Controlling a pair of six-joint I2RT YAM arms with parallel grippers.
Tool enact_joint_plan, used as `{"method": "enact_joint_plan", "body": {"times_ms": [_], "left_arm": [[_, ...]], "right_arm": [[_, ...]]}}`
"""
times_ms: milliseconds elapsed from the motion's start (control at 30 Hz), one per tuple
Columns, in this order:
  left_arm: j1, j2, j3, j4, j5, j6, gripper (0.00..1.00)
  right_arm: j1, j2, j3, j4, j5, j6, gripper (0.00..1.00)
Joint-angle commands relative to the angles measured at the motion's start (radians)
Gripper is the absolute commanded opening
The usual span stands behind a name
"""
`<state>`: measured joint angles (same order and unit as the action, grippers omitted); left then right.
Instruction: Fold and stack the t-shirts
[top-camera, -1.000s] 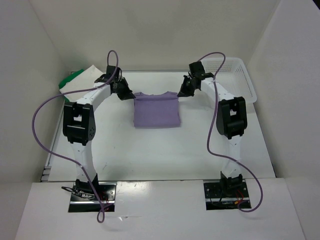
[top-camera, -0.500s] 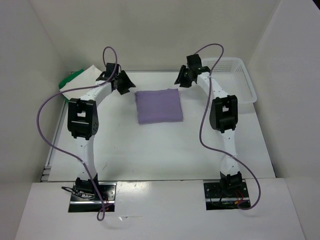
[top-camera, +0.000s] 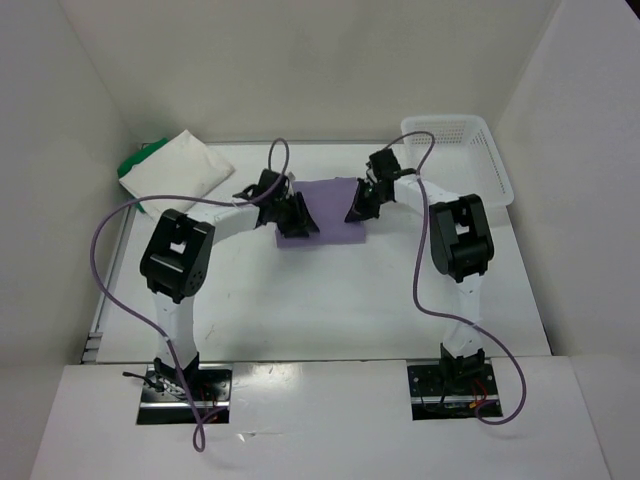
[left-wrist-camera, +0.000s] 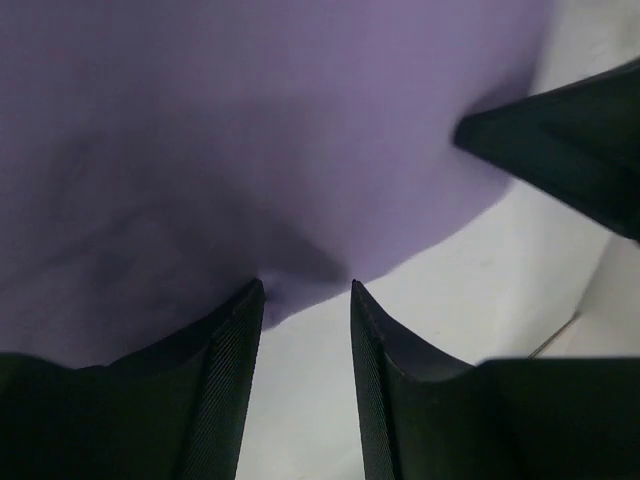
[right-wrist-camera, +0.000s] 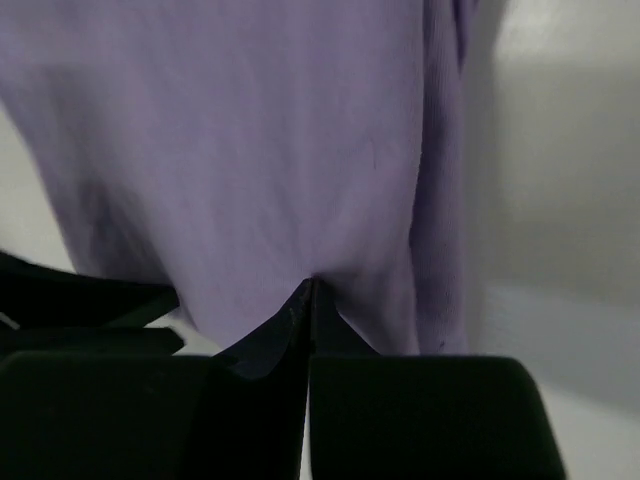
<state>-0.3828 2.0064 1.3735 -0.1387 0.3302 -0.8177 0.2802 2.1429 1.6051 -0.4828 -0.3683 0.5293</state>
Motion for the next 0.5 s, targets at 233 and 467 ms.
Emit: {"method": "enact_joint_plan", "body": {"times_ms": [233, 467], "left_arm": [[0.042, -0.052, -0.349, 0.037, 0.0, 0.006, 0.48], [0.042, -0.282, -0.494, -0.005, 0.009, -0.017, 0.56]], "right_arm": [[0.03, -0.05, -0.24, 0.124, -0.005, -0.041, 0.0], [0.03, -0.162, -0.355, 0.102, -0.004, -0.052, 0.0]]}}
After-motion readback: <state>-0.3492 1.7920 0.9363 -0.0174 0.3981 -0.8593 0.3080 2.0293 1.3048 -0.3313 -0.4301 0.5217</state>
